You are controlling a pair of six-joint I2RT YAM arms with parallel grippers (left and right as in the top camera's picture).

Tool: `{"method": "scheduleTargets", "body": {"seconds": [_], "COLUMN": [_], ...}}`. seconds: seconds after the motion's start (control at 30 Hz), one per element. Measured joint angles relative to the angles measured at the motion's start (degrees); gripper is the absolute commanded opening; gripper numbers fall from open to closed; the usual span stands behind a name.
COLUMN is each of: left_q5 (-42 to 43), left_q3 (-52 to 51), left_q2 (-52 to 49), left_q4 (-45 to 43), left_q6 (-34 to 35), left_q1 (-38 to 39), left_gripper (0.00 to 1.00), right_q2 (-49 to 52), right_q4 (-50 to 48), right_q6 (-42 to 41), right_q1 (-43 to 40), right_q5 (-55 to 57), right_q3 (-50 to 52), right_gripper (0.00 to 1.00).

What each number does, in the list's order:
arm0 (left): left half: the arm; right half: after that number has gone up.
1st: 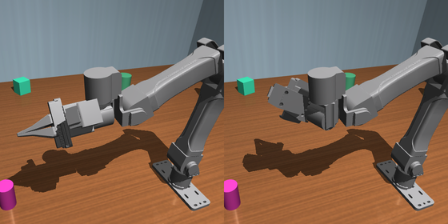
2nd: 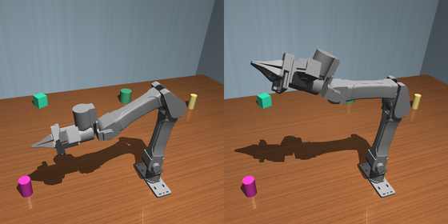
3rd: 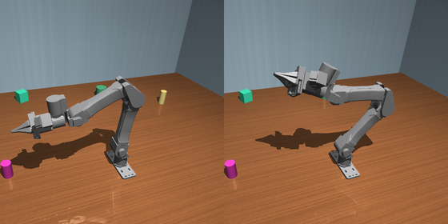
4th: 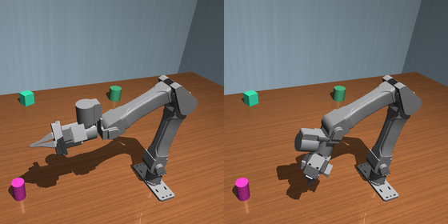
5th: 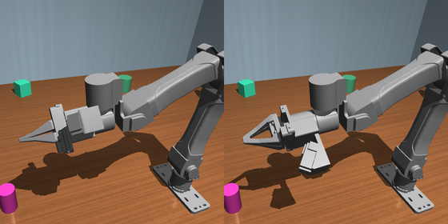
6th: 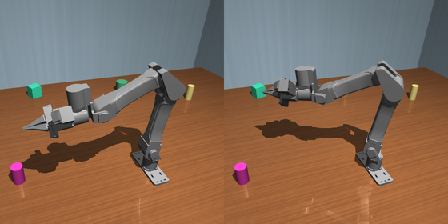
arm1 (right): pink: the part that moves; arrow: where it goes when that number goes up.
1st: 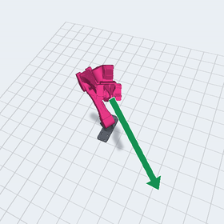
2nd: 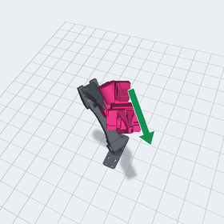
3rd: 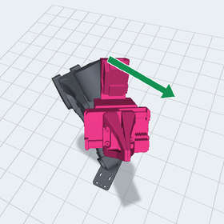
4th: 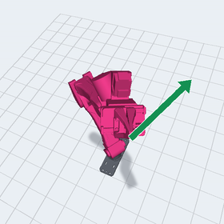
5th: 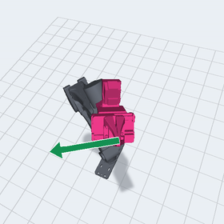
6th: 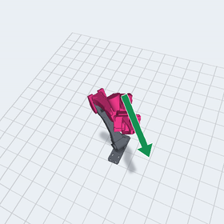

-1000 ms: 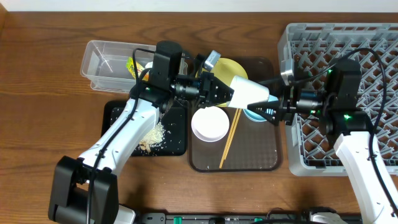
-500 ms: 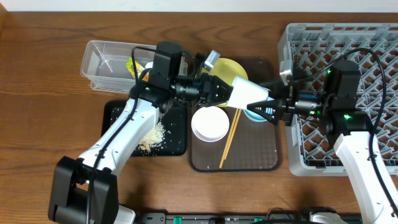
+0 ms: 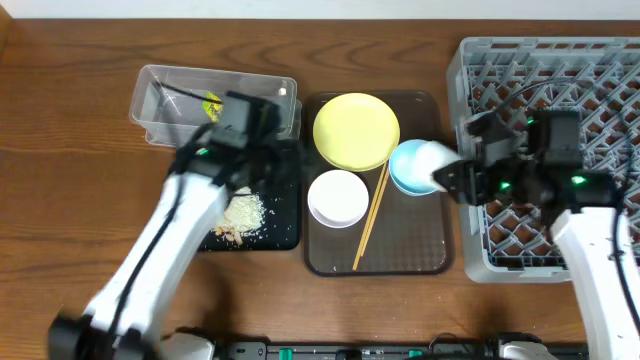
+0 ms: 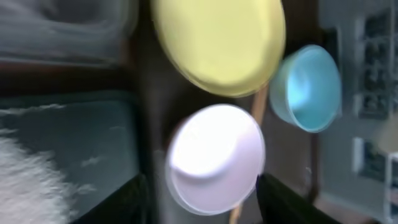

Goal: Sort waste into correct bins and load items into the dishwasher rack
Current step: 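Place the white cup upside down in the dish rack with the right gripper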

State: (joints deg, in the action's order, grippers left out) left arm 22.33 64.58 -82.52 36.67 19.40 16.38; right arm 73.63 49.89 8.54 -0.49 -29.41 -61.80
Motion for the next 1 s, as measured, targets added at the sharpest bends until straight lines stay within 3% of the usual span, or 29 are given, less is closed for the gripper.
{"method": "scheduleTargets", "body": {"seconds": [0.17, 0.37, 0.8, 0.93, 1.0], "left_q5": [-8.0, -11.4, -12.3, -12.2, -12.3], "left_q3": [0.1, 0.1, 0.1, 0.1, 0.1], "left_q2": [10.1, 13.9, 13.9, 13.9, 13.9], "left_q4": [5.7, 6.9, 7.5, 7.6, 7.7], "left_q6": [-1.5, -1.7, -1.9, -1.9, -1.9], "left_q1": [-3.0, -5.5, -5.5, -5.5, -5.5], "left_gripper": [0.59, 0.6, 0.6, 0.6, 0.6], "right_q2": [-1.4, -1.6, 10.0, 14.3, 16.1], "right_q4": [9.1, 15.1, 17.6, 17.6, 17.6], "right_q6": [-4.8, -10.8, -13.6, -13.6, -13.8], "right_q1": [-3.0, -9.2, -20.9, -21.8, -21.8], "right_q5": [15.1, 29.1, 35.5, 35.7, 35.7], "right_q3": [-8.6, -10.4, -10.4, -10.4, -10.4], "right_gripper": [0.01, 0.01, 0.02, 0.09, 0.27]}}
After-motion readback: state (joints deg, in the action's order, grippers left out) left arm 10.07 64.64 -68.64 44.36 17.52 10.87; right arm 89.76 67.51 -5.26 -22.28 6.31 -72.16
